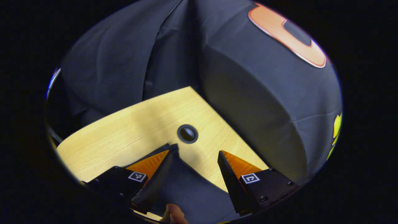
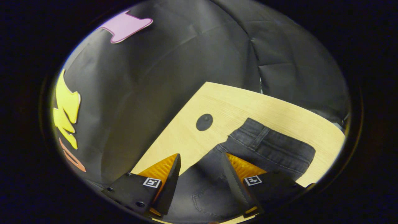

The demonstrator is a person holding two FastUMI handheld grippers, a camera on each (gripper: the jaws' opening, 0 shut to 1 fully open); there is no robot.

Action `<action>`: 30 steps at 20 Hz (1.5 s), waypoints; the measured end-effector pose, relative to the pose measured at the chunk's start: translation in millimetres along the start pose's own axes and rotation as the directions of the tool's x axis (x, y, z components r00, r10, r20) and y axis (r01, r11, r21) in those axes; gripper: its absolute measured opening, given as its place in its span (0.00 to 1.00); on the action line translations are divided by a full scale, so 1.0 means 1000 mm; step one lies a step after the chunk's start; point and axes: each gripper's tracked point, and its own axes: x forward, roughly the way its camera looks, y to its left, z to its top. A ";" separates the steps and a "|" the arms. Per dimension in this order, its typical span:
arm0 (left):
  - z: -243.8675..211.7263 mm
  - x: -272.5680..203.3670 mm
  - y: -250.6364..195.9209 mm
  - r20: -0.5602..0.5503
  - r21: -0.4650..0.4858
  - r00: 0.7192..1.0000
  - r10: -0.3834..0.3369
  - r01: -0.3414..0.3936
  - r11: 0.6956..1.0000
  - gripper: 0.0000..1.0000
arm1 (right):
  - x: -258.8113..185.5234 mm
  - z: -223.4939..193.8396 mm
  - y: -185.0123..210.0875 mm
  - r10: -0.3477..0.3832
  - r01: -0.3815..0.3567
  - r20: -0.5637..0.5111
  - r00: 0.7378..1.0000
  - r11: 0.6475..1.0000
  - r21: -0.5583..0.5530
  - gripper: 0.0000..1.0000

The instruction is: Grasp the waist and the cuffs of the jeans and fold them to make the two legs overlap; first hold the waist and fold one-third of the jeans toward the cuffs, then hold the cuffs and fold the remaining one-third in the same direction to finish folding.

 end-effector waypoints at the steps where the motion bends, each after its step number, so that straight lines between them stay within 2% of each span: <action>1: 0.010 -0.013 -0.010 0.049 0.016 0.998 -0.040 0.040 0.999 0.95 | -0.005 0.006 0.005 0.023 -0.023 0.014 1.000 1.000 -0.016 0.90; 2: 0.021 -0.028 -0.023 0.100 0.043 0.991 -0.089 0.085 0.995 0.95 | -0.014 0.014 0.011 0.042 -0.041 0.032 0.999 0.998 -0.041 0.77; 3: 0.032 -0.046 -0.037 0.149 0.080 0.979 -0.136 0.125 0.989 0.95 | -0.024 0.023 0.013 0.053 -0.049 0.054 0.997 0.996 -0.074 0.80; 4: 0.043 -0.067 -0.052 0.199 0.118 0.964 -0.179 0.157 0.980 0.95 | -0.035 0.034 0.013 0.059 -0.051 0.073 0.996 0.993 -0.108 0.88; 5: 0.049 -0.092 -0.063 0.242 0.158 0.945 -0.221 0.187 0.970 0.95 | -0.047 0.042 0.011 0.062 -0.050 0.089 0.994 0.990 -0.136 0.82; 6: 0.049 -0.115 -0.077 0.275 0.202 0.923 -0.270 0.219 0.955 0.96 | -0.058 0.050 0.010 0.064 -0.047 0.102 0.993 0.986 -0.158 0.95; 8: 0.058 -0.168 -0.104 0.340 0.297 0.862 -0.376 0.281 0.913 0.97 | -0.083 0.061 -0.006 0.046 -0.022 0.126 0.991 0.983 -0.181 0.96; 9: 0.059 -0.205 -0.115 0.379 0.349 0.821 -0.426 0.300 0.888 0.98 | -0.092 0.064 -0.017 0.035 -0.011 0.131 0.991 0.984 -0.176 0.98; 10: 0.059 -0.235 -0.122 0.414 0.400 0.782 -0.466 0.303 0.865 0.97 | -0.100 0.065 -0.029 0.021 0.001 0.134 0.991 0.987 -0.161 0.98; 11: 0.061 -0.261 -0.127 0.448 0.439 0.747 -0.491 0.295 0.849 0.98 | -0.107 0.065 -0.040 0.009 0.010 0.132 0.991 0.990 -0.141 0.92; 12: 0.059 -0.286 -0.128 0.477 0.472 0.713 -0.513 0.284 0.834 1.00 | -0.114 0.064 -0.052 -0.002 0.017 0.130 0.991 0.993 -0.116 0.98; 13: 0.054 -0.310 -0.129 0.492 0.506 0.690 -0.531 0.270 0.819 1.00 | -0.120 0.060 -0.064 -0.011 0.021 0.119 0.993 0.996 -0.089 0.92; 14: 0.049 -0.330 -0.129 0.504 0.538 0.673 -0.542 0.247 0.806 0.98 | -0.124 0.055 -0.073 -0.011 0.017 0.102 0.995 0.998 -0.056 0.98; 15: 0.045 -0.344 -0.135 0.511 0.573 0.661 -0.550 0.215 0.791 0.98 | -0.126 0.047 -0.083 -0.013 0.015 0.079 0.997 1.000 -0.020 0.98; 17: 0.029 -0.359 -0.150 0.513 0.630 0.645 -0.566 0.165 0.759 0.98 | -0.126 0.033 -0.100 -0.015 0.013 0.035 0.999 0.998 0.062 0.98; 19: 0.011 -0.369 -0.158 0.497 0.664 0.642 -0.584 0.152 0.732 1.00 | -0.116 0.014 -0.113 -0.014 0.016 -0.015 1.000 0.989 0.145 0.98; 22: -0.017 -0.387 -0.150 0.465 0.665 0.657 -0.593 0.183 0.724 0.98 | -0.110 -0.010 -0.131 -0.019 0.040 -0.087 0.996 0.968 0.249 1.00; 25: -0.026 -0.395 -0.145 0.460 0.684 0.670 -0.583 0.152 0.714 0.98 | -0.104 -0.022 -0.135 -0.019 0.055 -0.120 0.993 0.950 0.307 0.98; 26: -0.029 -0.398 -0.146 0.452 0.692 0.671 -0.587 0.152 0.706 0.98 | -0.101 -0.027 -0.135 -0.020 0.061 -0.133 0.991 0.947 0.316 0.92; 27: -0.034 -0.402 -0.144 0.446 0.697 0.673 -0.590 0.152 0.700 0.98 | -0.097 -0.032 -0.135 -0.023 0.069 -0.145 0.989 0.945 0.320 0.98; 30: -0.027 -0.410 -0.142 0.461 0.695 0.668 -0.584 0.137 0.705 0.98 | -0.088 -0.039 -0.136 -0.041 0.093 -0.161 0.986 0.938 0.332 0.98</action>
